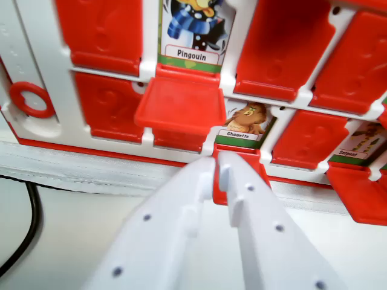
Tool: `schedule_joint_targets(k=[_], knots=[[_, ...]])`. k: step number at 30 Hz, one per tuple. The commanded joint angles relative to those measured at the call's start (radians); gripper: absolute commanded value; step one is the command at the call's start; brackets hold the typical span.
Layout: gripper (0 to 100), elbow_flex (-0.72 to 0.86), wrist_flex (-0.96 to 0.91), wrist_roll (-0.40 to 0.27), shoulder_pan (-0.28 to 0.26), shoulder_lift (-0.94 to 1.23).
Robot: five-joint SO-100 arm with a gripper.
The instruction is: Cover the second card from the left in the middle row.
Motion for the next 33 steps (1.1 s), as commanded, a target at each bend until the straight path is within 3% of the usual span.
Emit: schedule_joint_targets(k=[1, 20, 33], knots=[[0, -0.141, -0.029, 0.006, -0.008, -0.014], [0, -0.221, -0.06, 0.005, -0.034, -0.144], [0, -0.367, -0.071, 0.002, -0.038, -0.199]])
